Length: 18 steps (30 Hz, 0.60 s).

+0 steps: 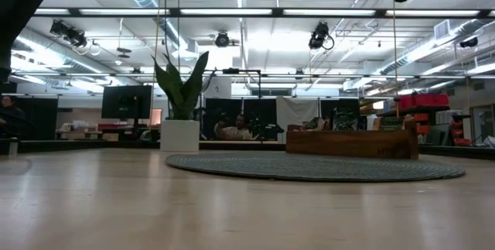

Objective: Pick & Place Tea
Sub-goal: Put the yellow tea bag into the right section of the wooden organizer

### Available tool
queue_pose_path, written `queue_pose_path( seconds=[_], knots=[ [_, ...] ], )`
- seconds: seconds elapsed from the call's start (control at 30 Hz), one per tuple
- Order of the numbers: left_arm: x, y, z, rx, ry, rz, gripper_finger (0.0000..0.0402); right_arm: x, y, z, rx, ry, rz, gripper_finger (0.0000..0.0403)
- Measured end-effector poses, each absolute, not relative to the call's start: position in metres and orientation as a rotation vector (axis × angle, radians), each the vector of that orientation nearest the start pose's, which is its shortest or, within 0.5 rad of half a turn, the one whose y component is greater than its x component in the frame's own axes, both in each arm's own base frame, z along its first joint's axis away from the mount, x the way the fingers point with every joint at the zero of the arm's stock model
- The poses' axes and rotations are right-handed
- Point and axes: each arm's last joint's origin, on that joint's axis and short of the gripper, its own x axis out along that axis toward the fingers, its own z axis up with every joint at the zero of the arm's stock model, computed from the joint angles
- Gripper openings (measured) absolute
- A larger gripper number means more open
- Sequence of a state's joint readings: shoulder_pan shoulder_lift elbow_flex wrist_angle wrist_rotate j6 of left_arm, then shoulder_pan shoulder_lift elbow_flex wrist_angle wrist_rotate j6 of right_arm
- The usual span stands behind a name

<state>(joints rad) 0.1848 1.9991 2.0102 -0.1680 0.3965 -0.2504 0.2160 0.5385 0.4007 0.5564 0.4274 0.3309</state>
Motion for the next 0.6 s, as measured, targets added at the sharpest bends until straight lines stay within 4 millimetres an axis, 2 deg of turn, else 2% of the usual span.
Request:
queue_pose_path(
  seconds=[0.17, 0.43, 0.6],
  knots=[
    [0.4612, 0.0758, 0.3917, -0.294, 0.175, -0.19, 0.0176, 0.1306, 0.0161, 0.3024, 0.453, -0.426, -0.145, 0.0],
    [0.4612, 0.0754, 0.3914, -0.259, 0.174, -0.194, 0.0019, 0.131, 0.0129, 0.3024, 0.451, -0.431, -0.167, 0.0],
    [0.4611, 0.0761, 0.3913, -0.243, 0.174, -0.193, 0.0011, 0.131, 0.0128, 0.3024, 0.451, -0.432, -0.168, 0.0002]
  ],
)
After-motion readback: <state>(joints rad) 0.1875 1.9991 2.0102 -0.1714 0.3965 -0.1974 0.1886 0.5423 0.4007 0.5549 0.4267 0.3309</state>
